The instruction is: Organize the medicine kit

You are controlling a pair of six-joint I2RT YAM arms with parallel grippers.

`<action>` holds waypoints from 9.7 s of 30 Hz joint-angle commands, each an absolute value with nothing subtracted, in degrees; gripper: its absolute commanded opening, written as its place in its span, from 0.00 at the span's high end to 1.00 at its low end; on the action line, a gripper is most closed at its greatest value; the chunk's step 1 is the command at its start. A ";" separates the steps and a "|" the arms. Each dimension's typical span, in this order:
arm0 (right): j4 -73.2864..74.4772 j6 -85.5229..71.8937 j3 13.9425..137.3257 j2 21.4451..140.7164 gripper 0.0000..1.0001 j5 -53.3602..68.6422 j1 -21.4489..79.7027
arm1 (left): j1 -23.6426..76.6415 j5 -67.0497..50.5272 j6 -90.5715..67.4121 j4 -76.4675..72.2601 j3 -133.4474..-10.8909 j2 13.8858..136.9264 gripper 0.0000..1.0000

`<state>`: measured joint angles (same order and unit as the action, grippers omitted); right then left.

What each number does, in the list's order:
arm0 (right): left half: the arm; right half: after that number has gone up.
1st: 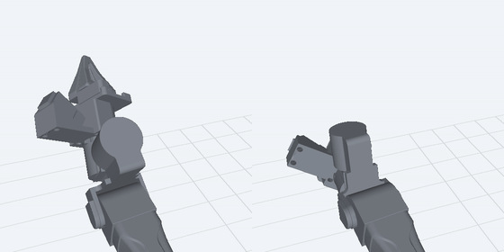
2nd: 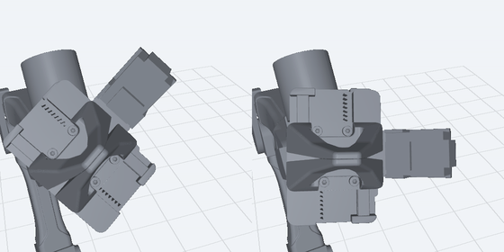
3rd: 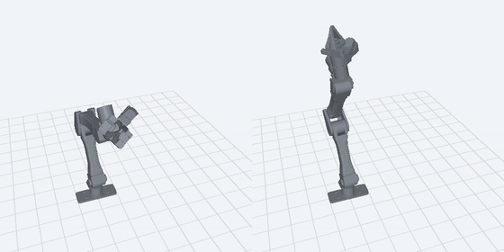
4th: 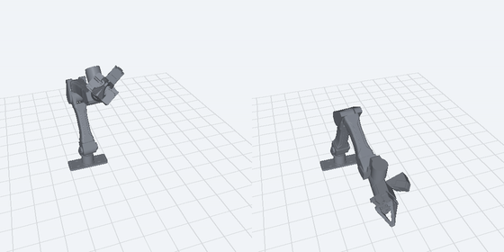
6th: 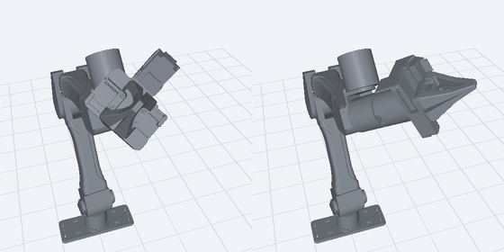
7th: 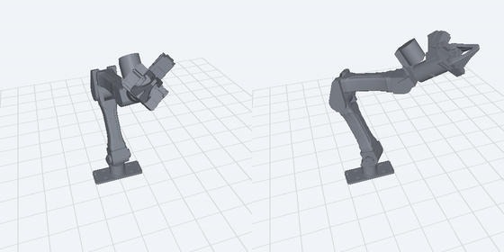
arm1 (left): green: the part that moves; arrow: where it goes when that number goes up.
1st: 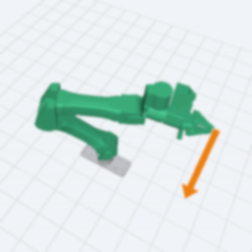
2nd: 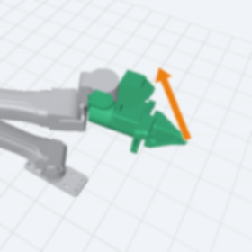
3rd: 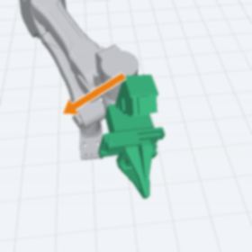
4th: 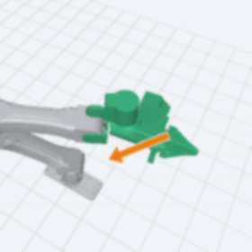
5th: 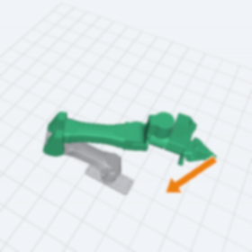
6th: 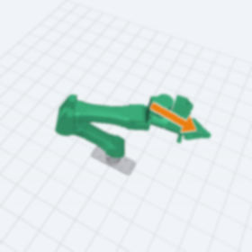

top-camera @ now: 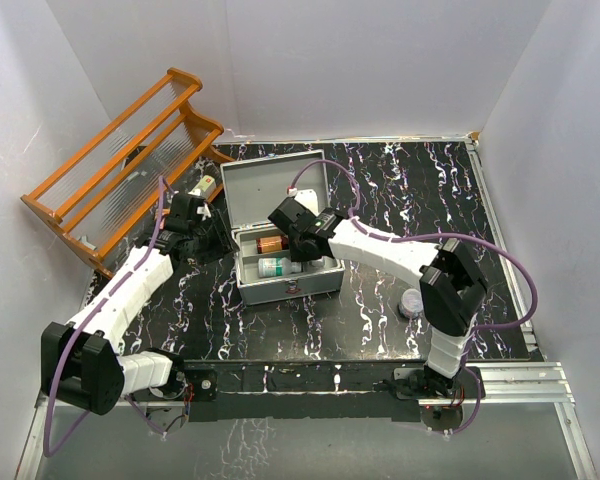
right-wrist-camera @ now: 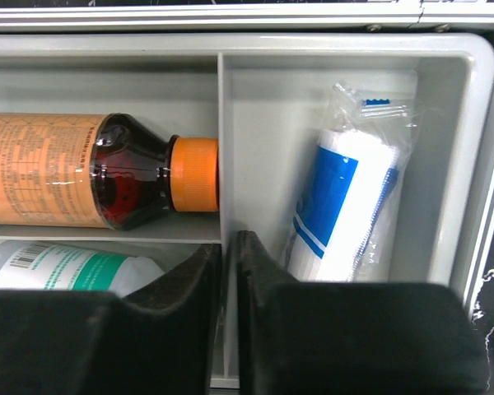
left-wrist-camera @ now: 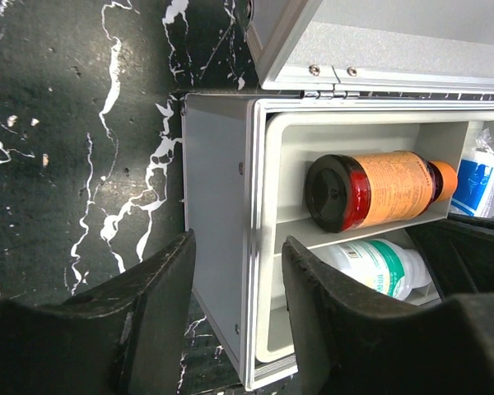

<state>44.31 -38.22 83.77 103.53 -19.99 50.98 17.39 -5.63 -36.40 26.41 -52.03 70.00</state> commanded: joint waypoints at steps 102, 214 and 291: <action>9.31 -39.58 43.99 71.78 0.75 -18.02 44.87 | 2.38 -62.66 -11.59 18.47 -56.96 62.95 0.05; -36.00 -11.17 29.19 78.61 0.52 -20.03 48.29 | 4.39 -37.11 -22.52 20.48 -44.88 77.48 0.56; -41.49 -5.27 24.74 79.14 0.70 -37.86 51.24 | 4.40 -38.43 -22.37 21.00 -45.39 78.09 0.70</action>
<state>-37.93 -7.05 24.58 79.85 -32.01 51.75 4.21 -47.46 -26.22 13.65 -47.79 75.96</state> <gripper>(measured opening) 0.280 0.436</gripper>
